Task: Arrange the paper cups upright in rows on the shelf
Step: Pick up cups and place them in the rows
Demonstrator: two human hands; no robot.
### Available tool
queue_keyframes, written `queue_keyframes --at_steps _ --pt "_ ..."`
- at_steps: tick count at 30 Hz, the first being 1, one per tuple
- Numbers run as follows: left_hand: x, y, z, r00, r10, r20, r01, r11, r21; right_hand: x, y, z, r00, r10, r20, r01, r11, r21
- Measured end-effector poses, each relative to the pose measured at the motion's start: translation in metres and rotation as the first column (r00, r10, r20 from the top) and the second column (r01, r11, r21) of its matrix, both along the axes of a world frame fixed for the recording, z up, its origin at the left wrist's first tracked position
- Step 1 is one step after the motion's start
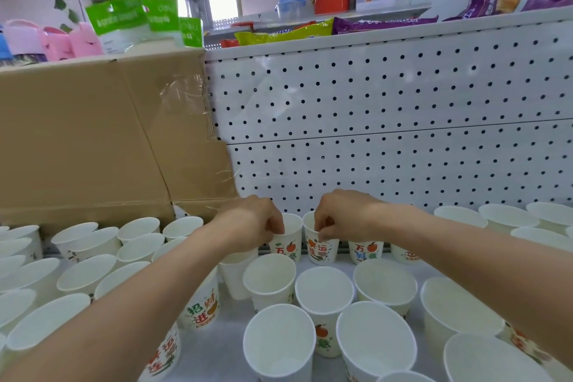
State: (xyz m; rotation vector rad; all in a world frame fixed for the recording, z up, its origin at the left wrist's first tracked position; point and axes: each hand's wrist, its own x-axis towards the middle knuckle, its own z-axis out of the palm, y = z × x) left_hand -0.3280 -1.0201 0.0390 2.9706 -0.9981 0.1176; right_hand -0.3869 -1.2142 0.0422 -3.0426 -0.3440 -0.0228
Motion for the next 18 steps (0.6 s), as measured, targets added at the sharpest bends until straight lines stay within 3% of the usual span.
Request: queue_keyframes --at_steps 4,7,10,15,18 --pt "-0.006 0.004 0.001 1.0 -0.002 0.007 0.003 0.998 -0.055 -0.009 -0.006 0.006 1.0 -0.006 0.017 0.005 0.999 0.042" --pt "-0.024 0.004 0.009 0.997 -0.032 0.064 0.043 0.982 -0.183 -0.03 -0.026 0.028 0.991 -0.014 0.13 -0.006 0.988 0.154" --pt "-0.055 -0.007 0.02 0.985 -0.169 -0.023 0.15 0.922 -0.357 -0.063 -0.062 0.057 0.991 -0.055 0.121 0.022 0.966 0.257" --pt "-0.095 -0.054 0.033 0.918 -0.377 -0.121 0.312 0.878 -0.362 -0.115 -0.113 0.072 0.986 -0.162 -0.047 0.167 0.977 0.13" --pt "-0.106 -0.082 0.034 0.873 -0.446 -0.198 0.39 0.881 -0.268 -0.128 -0.127 0.062 0.96 -0.248 -0.13 0.254 0.967 0.028"
